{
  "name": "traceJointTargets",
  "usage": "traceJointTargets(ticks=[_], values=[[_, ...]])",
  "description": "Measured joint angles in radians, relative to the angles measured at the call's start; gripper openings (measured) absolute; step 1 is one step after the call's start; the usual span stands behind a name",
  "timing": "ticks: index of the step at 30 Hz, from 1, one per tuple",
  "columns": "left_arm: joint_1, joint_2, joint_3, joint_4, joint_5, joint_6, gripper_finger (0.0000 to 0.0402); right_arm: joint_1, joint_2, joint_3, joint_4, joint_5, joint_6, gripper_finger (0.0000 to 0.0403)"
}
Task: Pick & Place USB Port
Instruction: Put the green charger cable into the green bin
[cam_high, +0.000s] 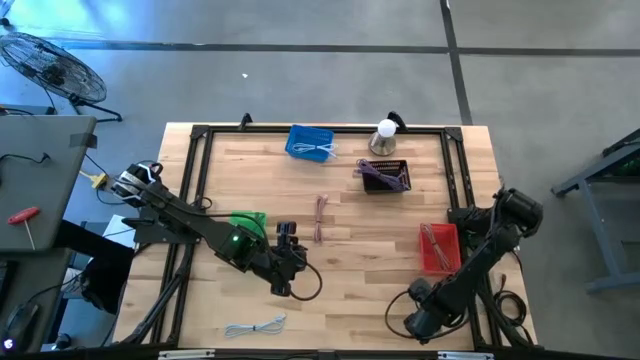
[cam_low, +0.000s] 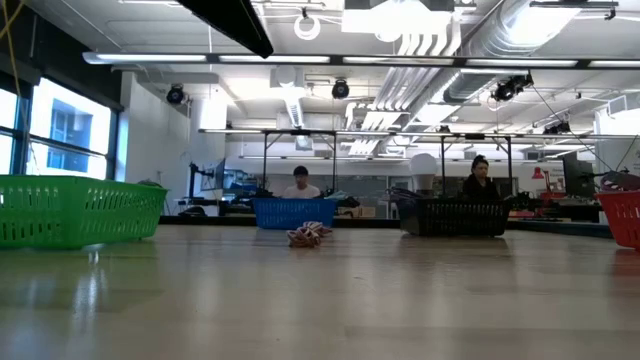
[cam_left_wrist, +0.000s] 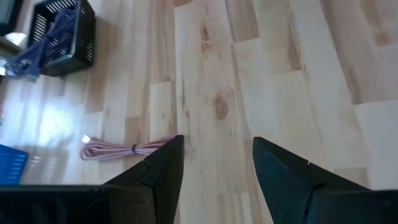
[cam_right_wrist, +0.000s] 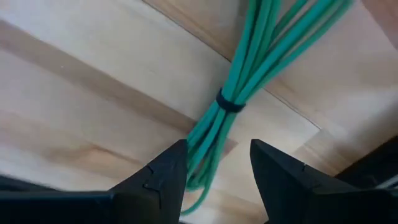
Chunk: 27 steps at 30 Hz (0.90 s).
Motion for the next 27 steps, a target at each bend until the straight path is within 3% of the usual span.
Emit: traceJointTargets(ticks=[6, 10, 14, 19, 27], values=[[0.0, 0.0, 0.0, 0.001, -0.017, 0.012, 0.0184, -0.001, 0.015, 0.0, -0.007, 0.028, -0.005, 0.0165], [0.0, 0.0, 0.0, 0.002, -0.011, 0.009, 0.0184, -0.001, 0.015, 0.0, -0.066, 0.058, -0.008, 0.0143], [0.0, 0.0, 0.0, 0.006, 0.003, 0.005, 0.0184, -0.001, 0.017, 0.0, -0.123, 0.053, -0.022, 0.0098], [0.0, 0.0, 0.0, 0.006, 0.031, 0.0, 0.0184, -0.001, 0.015, 0.001, -0.128, 0.056, -0.071, 0.0015], [0.0, 0.0, 0.0, 0.006, 0.055, -0.003, 0.0184, 0.001, 0.009, 0.001, -0.105, 0.072, -0.121, 0.0007]])
